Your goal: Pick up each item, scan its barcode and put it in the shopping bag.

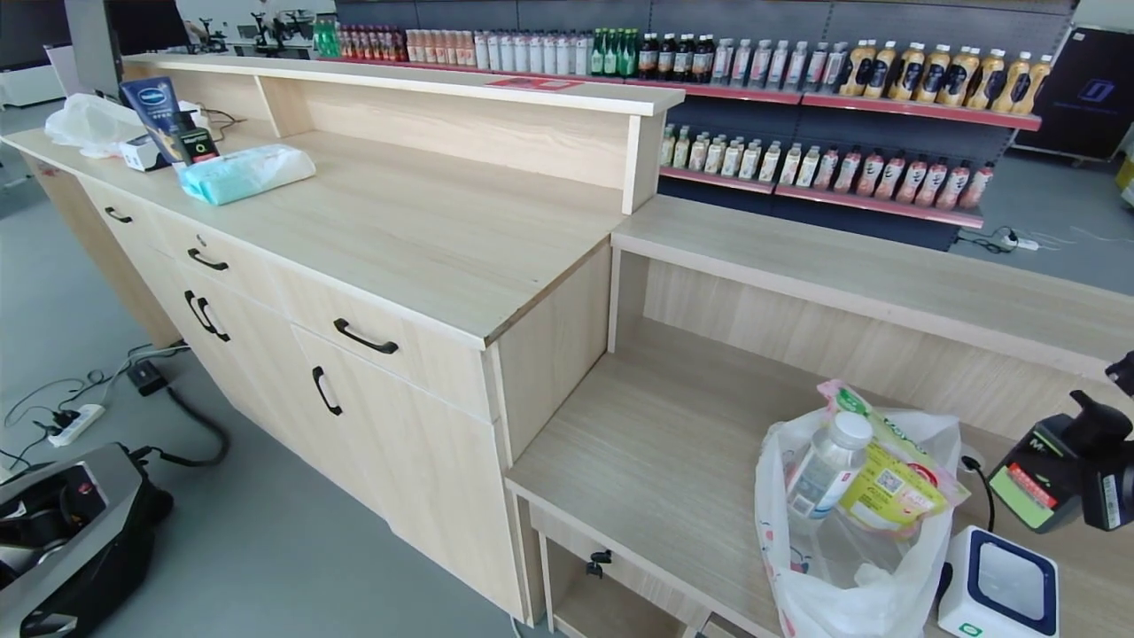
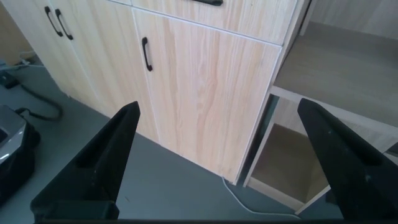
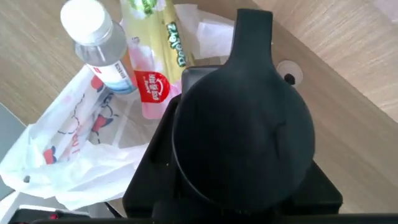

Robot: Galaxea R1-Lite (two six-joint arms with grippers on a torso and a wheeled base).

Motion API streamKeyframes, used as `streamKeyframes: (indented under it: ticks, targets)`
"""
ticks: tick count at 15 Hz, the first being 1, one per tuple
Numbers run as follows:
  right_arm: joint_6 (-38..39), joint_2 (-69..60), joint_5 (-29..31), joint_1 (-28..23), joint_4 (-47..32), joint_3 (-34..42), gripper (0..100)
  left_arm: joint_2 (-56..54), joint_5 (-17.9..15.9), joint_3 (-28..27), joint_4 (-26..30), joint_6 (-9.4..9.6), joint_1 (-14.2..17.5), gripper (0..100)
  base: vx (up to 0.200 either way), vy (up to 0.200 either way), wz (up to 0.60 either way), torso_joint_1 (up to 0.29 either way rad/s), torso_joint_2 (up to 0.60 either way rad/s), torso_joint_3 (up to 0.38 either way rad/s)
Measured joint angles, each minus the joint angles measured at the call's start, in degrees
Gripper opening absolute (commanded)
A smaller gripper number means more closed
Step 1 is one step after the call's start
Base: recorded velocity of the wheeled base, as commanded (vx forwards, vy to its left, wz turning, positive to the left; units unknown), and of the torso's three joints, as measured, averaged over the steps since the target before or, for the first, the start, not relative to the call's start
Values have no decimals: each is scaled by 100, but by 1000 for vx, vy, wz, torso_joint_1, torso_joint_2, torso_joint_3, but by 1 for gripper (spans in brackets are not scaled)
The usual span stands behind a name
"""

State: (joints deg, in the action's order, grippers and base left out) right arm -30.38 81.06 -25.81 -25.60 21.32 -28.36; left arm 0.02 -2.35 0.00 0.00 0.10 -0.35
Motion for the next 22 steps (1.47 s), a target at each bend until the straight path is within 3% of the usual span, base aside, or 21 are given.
streamKeyframes:
  ticks: [4,9,22]
  targets:
    - [-306,679,-829,149,106,88,0,0,0,0,0,0,0,100,0,0,0,0,0,0]
    - [-1013,1285,-1191,273,262,105,0,0,-2,0,0,0,0,100,0,0,0,0,0,0]
    - [-1429,2186,-1382,325,501,276,0,0,0,0,0,0,0,100,0,0,0,0,0,0]
